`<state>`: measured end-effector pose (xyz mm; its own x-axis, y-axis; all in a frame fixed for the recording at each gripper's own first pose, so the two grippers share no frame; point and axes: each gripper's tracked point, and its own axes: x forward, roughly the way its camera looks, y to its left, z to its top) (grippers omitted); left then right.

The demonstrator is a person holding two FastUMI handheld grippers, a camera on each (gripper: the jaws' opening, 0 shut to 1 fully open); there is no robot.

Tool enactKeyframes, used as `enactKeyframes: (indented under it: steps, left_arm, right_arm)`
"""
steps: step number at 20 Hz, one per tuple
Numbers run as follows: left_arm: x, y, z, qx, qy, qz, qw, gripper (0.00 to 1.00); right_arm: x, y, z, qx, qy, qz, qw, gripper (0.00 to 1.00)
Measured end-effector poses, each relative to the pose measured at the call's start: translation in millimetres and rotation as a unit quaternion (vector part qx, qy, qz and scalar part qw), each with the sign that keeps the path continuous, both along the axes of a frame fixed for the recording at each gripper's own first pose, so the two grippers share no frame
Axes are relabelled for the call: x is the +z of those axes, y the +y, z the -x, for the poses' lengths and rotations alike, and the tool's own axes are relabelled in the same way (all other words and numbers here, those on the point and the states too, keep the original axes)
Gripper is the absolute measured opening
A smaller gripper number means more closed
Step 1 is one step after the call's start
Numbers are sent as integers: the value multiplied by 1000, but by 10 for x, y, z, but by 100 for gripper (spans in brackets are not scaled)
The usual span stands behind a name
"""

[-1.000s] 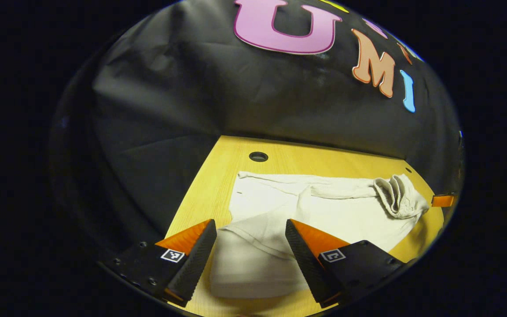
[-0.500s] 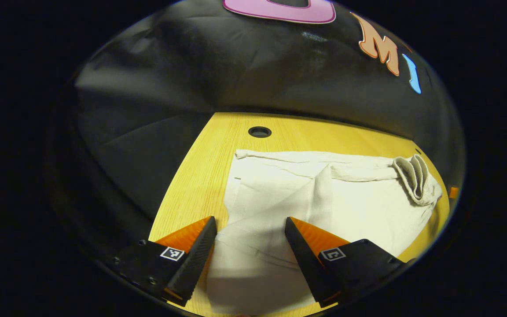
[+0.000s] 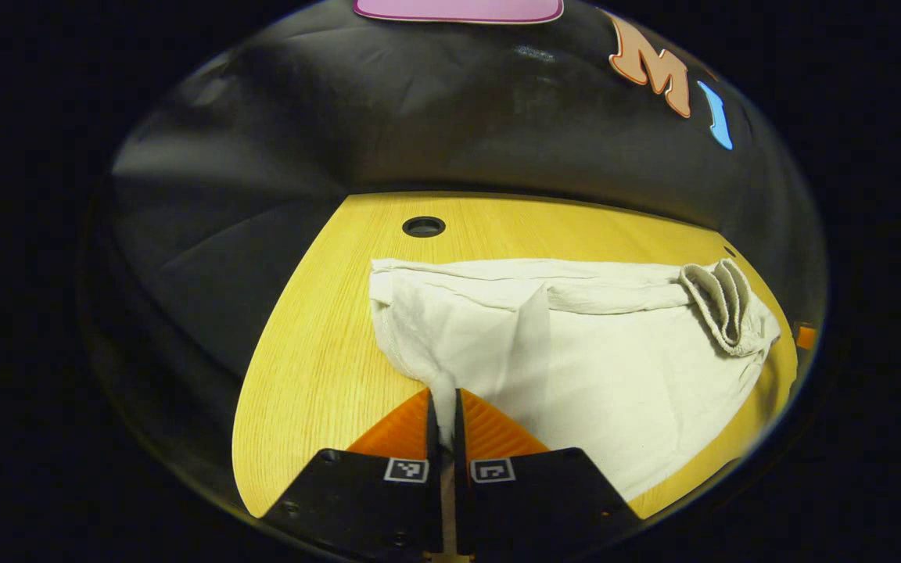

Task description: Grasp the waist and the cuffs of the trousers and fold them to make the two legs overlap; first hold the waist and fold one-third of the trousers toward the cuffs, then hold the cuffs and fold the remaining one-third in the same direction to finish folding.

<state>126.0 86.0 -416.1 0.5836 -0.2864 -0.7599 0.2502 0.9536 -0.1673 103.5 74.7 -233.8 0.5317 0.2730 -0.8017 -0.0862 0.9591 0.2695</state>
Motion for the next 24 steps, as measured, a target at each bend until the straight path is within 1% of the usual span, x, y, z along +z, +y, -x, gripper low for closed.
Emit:
enactKeyframes:
  steps: [1, 2, 3, 4, 5, 6, 7, 8, 9, 10, 11, 12, 13, 14, 18, 24]
  left_arm:
    - [14, 0, 34, 2, 9, -4, 1000, 1]
    - [28, -12, 54, 6, 23, -5, 1000, 0]
    - [44, -47, 50, 15, 27, 3, 1000, 0]
    - [132, -98, 31, 22, 22, 17, 999, 0]
    - [249, -168, -10, 28, 11, 32, 999, 0]
    - [365, -209, -28, 32, 2, 37, 999, 0]
    - [465, -251, -29, 30, -6, 39, 999, 0]
    - [571, -298, -44, 27, -13, 38, 999, 0]
    - [683, -376, -66, 23, -19, 40, 999, 0]
    - [797, -448, -74, 21, -25, 44, 998, 0]
    - [917, -548, -79, 20, -30, 50, 998, 0]
    - [1016, -638, -99, 20, -35, 56, 998, 0]
    - [1106, -719, -100, 20, -40, 59, 997, 0]
    - [1200, -811, -117, 19, -45, 66, 997, 0]
    - [1551, -1214, -157, 15, -63, 91, 994, 0]
    - [2012, -1945, -185, -16, -94, 117, 989, 0]
  right_arm:
    - [23, -34, -3, -1, -1, -2, 1000, 92]
    - [46, -63, -15, -3, -3, -4, 1000, 97]
    - [82, -68, -8, -4, -6, -6, 1000, 92]
    - [106, -95, -9, -5, -9, -7, 1000, 92]
    - [126, -146, -25, -6, -12, -9, 1000, 96]
    - [136, -213, -27, -8, -12, -12, 1000, 96]
    - [150, -265, -39, -9, -12, -15, 1000, 96]
    - [154, -331, -41, -13, -12, -17, 1000, 91]
    - [168, -394, -48, -16, -13, -21, 1000, 96]
    - [197, -459, -51, -20, -15, -25, 999, 92]
    - [219, -524, -51, -23, -16, -29, 999, 92]
    - [228, -586, -50, -25, -18, -31, 999, 96]
    - [241, -647, -49, -26, -19, -32, 999, 91]
    - [258, -709, -36, -27, -21, -33, 999, 96]
    - [260, -968, 9, -34, -19, -38, 999, 97]
    - [287, -1343, 45, -40, -19, -40, 998, 96]
